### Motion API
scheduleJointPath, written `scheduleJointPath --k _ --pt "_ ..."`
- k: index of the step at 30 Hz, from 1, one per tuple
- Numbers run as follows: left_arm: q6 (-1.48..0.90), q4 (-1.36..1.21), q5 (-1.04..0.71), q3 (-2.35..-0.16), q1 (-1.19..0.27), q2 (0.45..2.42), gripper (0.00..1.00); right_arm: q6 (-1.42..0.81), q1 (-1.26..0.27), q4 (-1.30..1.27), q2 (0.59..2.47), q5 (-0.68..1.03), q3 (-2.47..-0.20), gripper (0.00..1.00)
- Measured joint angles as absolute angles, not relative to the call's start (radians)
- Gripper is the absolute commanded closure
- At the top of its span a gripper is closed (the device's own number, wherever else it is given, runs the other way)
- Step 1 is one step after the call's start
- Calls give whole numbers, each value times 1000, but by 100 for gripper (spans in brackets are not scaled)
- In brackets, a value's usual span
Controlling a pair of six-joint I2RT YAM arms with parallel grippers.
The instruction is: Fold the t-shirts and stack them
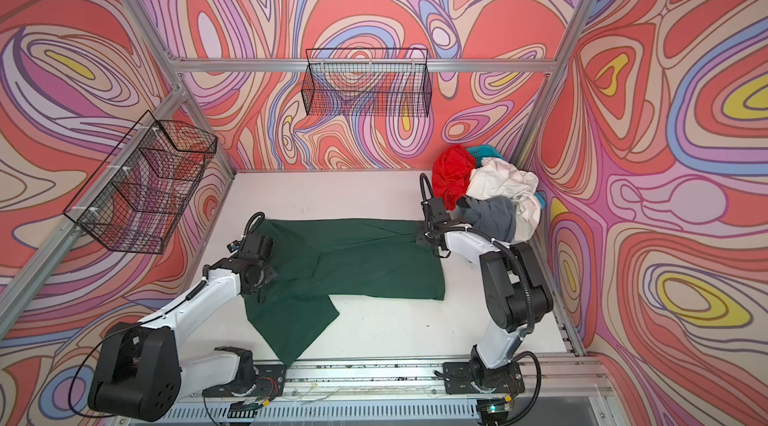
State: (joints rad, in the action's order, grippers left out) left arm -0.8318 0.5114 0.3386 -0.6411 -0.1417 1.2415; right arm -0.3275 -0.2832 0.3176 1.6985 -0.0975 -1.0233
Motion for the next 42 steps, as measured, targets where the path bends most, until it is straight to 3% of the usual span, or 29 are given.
scheduleJointPath --k 4,6,9,10,12,16,21,26,34,42 --pt "-823 495 326 -641 -130 1253 100 -363 -290 263 1609 -136 -921 100" --pt "-818 484 317 -638 -124 1259 100 -388 -300 218 1549 -155 -848 90" --pt "-813 473 306 -634 -115 1272 98 -433 -323 158 1452 -191 -735 88" --pt "-812 472 302 -634 -112 1278 90 -449 -330 134 1420 -199 -699 82" --pt "-808 471 296 -634 -109 1280 86 -471 -336 104 1369 -212 -646 69" --pt "-797 471 295 -634 -105 1272 68 -517 -334 59 1271 -246 -590 57" --pt "-789 471 286 -634 -100 1234 40 -547 -334 69 1266 -238 -640 52" --pt "-774 487 282 -637 -89 1228 16 -566 -335 113 1505 -150 -893 51" --pt "-738 497 226 -657 -43 1238 15 -601 -336 242 1832 -153 -1083 51" --pt "-696 481 149 -759 -39 1417 19 -604 -337 293 1964 -147 -1230 52"
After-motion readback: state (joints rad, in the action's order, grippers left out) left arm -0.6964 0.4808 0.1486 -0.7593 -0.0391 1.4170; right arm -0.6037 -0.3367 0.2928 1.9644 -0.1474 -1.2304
